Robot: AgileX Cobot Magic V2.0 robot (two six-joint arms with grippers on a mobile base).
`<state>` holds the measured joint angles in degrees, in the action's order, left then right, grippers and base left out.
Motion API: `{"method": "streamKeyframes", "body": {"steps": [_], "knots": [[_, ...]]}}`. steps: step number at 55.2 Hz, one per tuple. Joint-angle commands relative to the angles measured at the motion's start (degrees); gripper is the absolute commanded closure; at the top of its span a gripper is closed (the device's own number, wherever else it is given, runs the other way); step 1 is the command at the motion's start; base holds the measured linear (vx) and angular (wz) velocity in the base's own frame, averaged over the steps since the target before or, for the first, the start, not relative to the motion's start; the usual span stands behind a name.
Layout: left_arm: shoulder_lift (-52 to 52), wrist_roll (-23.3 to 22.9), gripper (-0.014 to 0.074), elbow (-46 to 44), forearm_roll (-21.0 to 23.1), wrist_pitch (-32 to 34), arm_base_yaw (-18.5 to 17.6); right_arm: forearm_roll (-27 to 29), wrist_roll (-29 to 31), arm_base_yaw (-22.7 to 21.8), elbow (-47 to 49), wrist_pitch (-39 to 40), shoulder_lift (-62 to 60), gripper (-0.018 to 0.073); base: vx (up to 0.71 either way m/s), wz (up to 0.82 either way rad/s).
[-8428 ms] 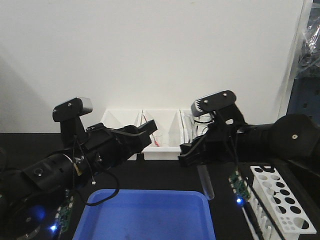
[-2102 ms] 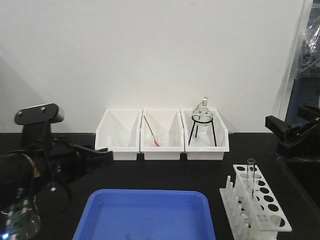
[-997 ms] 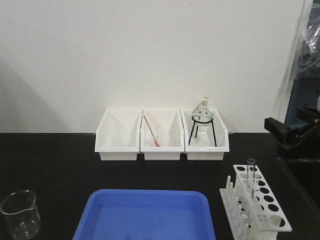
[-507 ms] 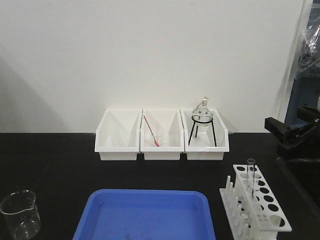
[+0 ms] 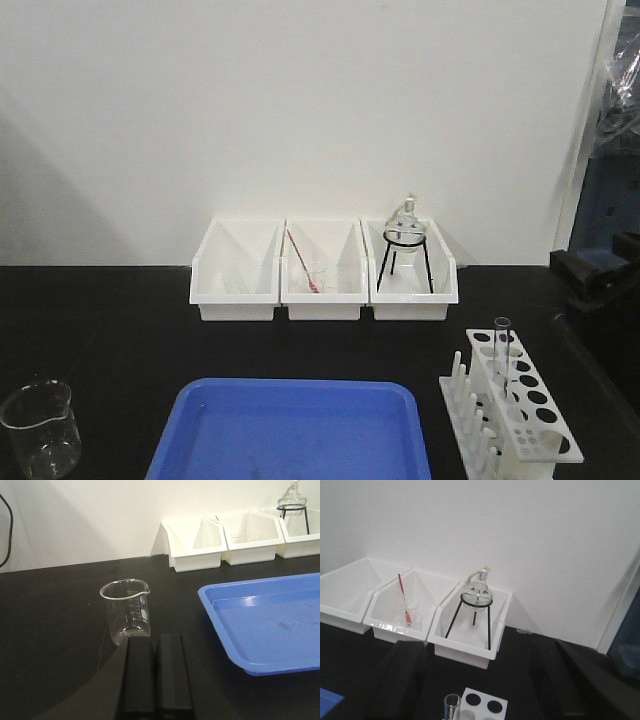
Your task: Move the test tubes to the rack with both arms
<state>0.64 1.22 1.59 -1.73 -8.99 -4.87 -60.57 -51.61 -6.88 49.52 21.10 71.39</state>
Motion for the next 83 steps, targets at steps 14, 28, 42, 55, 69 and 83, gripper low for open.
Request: {"method": "streamKeyframes", "body": {"steps": [14, 28, 42, 55, 69, 83], "knots": [[0.91, 0.02, 0.0604, 1.47, 0.15, 5.15, 0.18, 40.52, 29.80, -0.04, -20.32, -6.98, -31.57, 0.0394, 0.00, 0.00], [0.91, 0.02, 0.0604, 1.47, 0.15, 5.15, 0.18, 44.09, 34.35, 0.04, -36.64, -16.33, -54.36, 0.0575, 0.00, 0.00], [0.91, 0.02, 0.0604, 1.47, 0.15, 5.15, 0.18, 58.55, 39.84, 0.04, -51.76, -21.10, -72.98, 0.0573, 0.00, 0.00], [0.84, 0.02, 0.0604, 1.47, 0.15, 5.21, 0.18, 58.65, 49.46, 5.37, -51.63, -22.66, -72.84, 0.0573, 0.00, 0.00], [0.84, 0.02, 0.0604, 1.47, 0.15, 5.21, 0.18, 59.03, 50.47, 7.28, -51.63, -23.27, -72.76, 0.0573, 0.00, 0.00], [0.84, 0.02, 0.0604, 1.47, 0.15, 5.21, 0.18, 59.03, 50.47, 7.28, -51.63, -23.28, -72.76, 0.0573, 0.00, 0.00]]}}
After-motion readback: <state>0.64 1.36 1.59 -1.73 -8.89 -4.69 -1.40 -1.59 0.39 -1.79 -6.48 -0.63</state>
